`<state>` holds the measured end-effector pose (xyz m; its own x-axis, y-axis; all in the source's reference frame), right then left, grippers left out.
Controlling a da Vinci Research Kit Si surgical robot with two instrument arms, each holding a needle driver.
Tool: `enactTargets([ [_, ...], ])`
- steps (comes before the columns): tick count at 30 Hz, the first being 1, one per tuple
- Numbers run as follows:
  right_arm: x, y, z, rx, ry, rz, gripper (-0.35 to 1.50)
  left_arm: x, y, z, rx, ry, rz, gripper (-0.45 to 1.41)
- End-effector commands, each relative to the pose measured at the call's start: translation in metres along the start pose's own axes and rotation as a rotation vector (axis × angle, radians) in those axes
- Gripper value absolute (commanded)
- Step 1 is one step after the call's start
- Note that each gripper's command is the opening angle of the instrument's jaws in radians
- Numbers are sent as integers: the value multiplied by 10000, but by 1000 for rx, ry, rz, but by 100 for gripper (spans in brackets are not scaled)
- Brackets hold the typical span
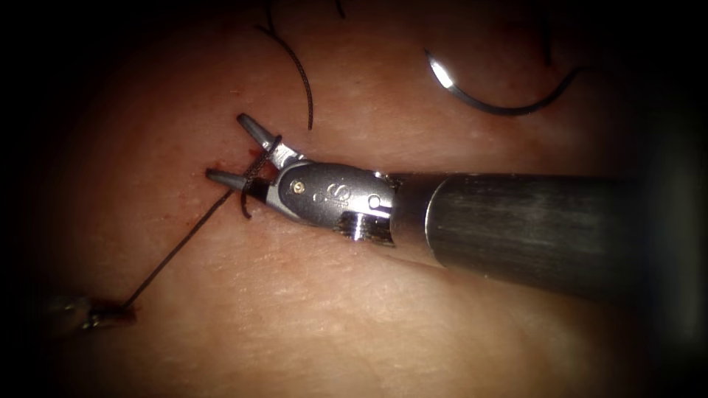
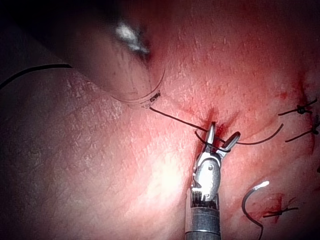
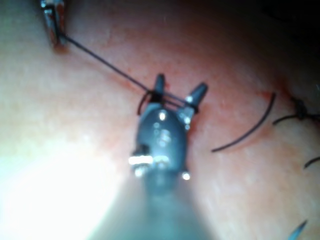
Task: Wound Closure
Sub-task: Wrap the thread counterclockwise twice around the right gripper using the left gripper
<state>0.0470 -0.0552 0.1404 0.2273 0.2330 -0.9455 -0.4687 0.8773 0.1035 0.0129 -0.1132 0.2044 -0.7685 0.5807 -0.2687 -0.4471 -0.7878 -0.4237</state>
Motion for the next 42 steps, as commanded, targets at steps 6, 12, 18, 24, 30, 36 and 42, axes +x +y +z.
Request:
enactTargets([
  [6, -10, -7, 10, -23, -37, -8, 110, 30, 16, -14, -8, 36, 59, -45],
  [12, -6, -10, 12, -28, -44, 24, 131, 60, 0, -32, -15, 65, 112, -45],
  [18, -4, -18, 17, 4, -50, 26, 133, 88, -27, -55, 14, 89, 151, -45],
  [24, -9, -27, 21, 33, -60, 22, 133, 120, -56, -74, 44, 124, 172, -45],
  [30, -13, -32, 22, 63, -54, 22, 131, 159, -82, -75, 39, 142, 197, -45],
  [36, -12, -33, 21, 74, -49, 22, 130, 188, -110, -48, 29, 151, 213, -45],
  [42, -9, -37, 20, 92, -40, 22, 128, 209, -138, -22, 29, 161, 229, -45],
])
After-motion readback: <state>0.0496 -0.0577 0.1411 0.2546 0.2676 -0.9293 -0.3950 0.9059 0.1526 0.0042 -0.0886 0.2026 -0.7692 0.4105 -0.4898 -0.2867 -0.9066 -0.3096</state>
